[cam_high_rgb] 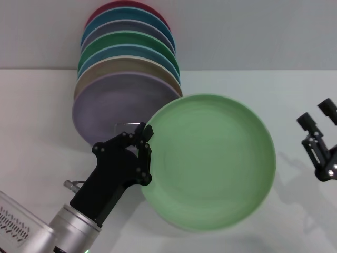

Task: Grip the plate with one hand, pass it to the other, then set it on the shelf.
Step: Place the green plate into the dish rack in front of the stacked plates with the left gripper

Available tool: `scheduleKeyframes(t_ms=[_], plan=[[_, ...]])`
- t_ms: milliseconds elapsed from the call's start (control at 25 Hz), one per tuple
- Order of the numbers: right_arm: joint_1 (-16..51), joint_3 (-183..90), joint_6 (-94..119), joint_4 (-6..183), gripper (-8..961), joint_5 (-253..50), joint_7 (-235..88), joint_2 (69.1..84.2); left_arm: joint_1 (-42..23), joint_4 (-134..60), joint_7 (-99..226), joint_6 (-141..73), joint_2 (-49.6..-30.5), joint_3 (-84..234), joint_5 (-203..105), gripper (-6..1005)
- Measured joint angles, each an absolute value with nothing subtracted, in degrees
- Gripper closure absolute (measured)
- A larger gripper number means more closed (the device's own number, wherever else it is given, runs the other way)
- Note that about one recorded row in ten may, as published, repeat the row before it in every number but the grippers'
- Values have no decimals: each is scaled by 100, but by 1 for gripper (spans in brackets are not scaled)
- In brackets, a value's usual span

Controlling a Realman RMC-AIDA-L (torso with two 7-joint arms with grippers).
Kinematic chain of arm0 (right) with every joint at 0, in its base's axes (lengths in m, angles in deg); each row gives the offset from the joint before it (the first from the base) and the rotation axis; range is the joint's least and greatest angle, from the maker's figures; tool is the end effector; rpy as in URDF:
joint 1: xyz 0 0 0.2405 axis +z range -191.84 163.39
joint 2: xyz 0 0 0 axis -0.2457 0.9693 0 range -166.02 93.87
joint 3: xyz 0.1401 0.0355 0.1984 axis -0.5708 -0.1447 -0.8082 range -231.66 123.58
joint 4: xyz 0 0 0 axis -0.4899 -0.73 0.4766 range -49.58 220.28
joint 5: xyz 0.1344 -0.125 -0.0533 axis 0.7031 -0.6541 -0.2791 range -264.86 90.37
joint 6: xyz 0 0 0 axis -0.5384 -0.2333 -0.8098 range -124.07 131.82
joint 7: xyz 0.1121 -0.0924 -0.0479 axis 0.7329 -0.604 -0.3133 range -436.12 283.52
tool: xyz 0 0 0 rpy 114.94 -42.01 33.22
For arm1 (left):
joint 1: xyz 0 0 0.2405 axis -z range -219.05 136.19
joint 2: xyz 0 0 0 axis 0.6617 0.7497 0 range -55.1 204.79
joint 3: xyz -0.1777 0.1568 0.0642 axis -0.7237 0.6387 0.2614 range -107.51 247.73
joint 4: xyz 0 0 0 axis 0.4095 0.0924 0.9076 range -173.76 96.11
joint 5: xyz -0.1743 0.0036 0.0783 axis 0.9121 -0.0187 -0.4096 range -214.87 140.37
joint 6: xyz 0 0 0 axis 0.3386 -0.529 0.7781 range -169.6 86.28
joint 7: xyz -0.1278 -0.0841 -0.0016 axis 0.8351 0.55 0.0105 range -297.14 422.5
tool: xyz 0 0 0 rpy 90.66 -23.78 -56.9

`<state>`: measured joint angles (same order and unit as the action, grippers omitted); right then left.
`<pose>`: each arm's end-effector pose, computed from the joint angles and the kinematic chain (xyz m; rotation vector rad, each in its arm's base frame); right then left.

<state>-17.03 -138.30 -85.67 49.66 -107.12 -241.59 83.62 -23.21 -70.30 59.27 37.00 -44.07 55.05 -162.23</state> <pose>0.2497 0.2107 0.0182 -1.7794 0.0270 1.0617 -0.2021 0.2432 -0.0794 -1.9387 -0.3320 -1.0753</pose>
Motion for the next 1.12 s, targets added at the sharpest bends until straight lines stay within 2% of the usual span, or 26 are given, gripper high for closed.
scheduleKeyframes(t_ms=[600, 1120], plan=[[-1604, -14260, -8802, 5485, 572, -10667, -24145, 8363, -2660, -6956, 5713, 4988, -4383, 5107, -16239, 958], [-1416, -15308, -8751, 6086, 572, -10588, -24105, 8369, -2504, -6168, 4624, 6041, -4392, 4517, -16249, 958]])
